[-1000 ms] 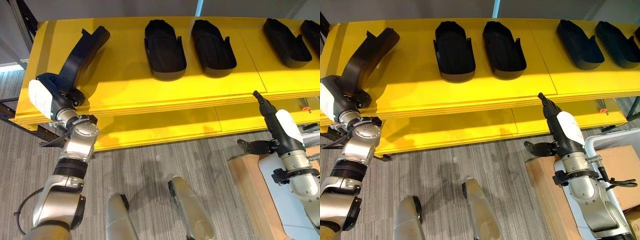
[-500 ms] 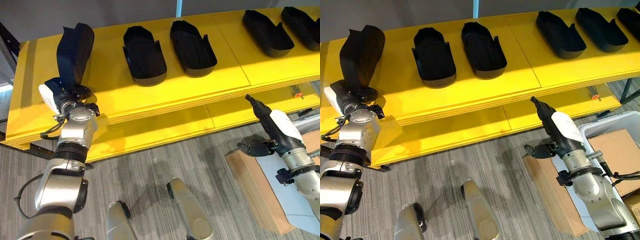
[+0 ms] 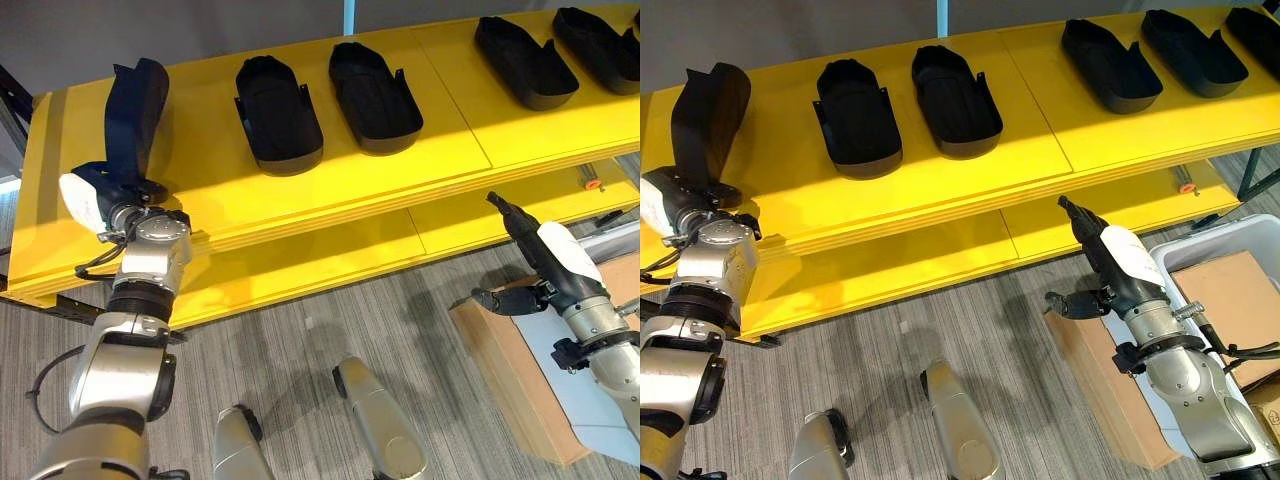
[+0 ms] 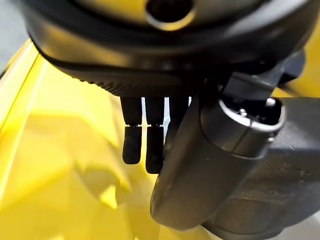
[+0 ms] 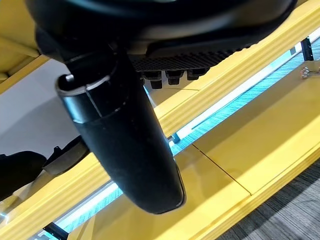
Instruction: Move parts from the plastic box to the shelf.
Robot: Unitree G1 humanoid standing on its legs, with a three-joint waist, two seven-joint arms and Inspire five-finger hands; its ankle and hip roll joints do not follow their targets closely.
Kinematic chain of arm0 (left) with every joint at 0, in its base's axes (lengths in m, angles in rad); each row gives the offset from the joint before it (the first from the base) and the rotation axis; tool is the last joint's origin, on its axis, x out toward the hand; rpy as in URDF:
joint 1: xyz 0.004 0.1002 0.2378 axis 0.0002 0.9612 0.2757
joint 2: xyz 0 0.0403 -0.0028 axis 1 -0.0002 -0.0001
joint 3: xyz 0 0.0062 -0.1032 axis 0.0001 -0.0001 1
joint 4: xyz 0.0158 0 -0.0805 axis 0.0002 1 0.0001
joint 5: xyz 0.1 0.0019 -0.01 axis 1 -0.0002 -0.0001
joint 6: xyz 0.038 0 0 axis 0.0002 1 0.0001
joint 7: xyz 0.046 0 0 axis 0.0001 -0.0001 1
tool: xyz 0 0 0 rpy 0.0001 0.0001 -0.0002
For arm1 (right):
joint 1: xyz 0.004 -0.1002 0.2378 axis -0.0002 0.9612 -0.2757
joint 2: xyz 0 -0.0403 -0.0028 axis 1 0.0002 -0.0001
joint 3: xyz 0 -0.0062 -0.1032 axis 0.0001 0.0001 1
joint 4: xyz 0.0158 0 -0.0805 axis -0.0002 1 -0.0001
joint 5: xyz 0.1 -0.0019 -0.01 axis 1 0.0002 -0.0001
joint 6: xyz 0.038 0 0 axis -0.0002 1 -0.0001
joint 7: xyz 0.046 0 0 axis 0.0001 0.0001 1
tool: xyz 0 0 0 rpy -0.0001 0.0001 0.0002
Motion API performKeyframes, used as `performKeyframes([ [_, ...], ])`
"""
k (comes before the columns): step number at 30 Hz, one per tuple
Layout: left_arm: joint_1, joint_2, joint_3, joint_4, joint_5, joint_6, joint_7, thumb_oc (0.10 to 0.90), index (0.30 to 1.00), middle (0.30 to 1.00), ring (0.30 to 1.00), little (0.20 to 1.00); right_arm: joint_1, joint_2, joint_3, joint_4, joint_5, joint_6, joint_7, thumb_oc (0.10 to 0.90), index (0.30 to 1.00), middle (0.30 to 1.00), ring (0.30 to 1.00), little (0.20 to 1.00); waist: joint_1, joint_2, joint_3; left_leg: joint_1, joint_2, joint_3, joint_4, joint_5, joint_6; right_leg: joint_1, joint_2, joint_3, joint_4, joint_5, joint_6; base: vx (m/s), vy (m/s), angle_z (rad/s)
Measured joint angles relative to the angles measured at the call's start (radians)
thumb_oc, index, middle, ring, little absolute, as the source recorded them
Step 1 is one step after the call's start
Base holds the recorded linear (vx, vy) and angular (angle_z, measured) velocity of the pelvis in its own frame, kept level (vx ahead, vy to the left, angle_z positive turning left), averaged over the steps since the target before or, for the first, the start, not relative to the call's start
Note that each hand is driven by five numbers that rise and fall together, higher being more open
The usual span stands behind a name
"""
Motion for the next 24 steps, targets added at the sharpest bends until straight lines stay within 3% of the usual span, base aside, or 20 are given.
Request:
performKeyframes([
  [8,0.014,0.032,0.026,0.075,-0.009,0.032,0.053,0.400,0.300,0.300,0.300,0.300,-0.002,0.000,0.010,0.000,0.000,0.003,0.000,0.900,1.000,1.000,1.000,1.000,0.016,0.019,-0.009,0.005,-0.006,0.002,-0.017,0.011,0.002,0.000,-0.006,0.000,-0.002,0.001,-0.001,0.00,0.008,0.01],
  [24,0.048,0.031,0.050,0.075,-0.008,0.022,0.062,0.400,0.300,0.300,0.300,0.300,0.000,0.000,0.042,-0.002,0.000,0.032,-0.023,0.900,1.000,1.000,1.000,1.000,0.009,0.020,-0.009,0.018,-0.003,0.001,-0.040,0.024,0.006,0.004,0.000,-0.004,-0.006,0.002,-0.009,0.00,-0.002,0.00],
])
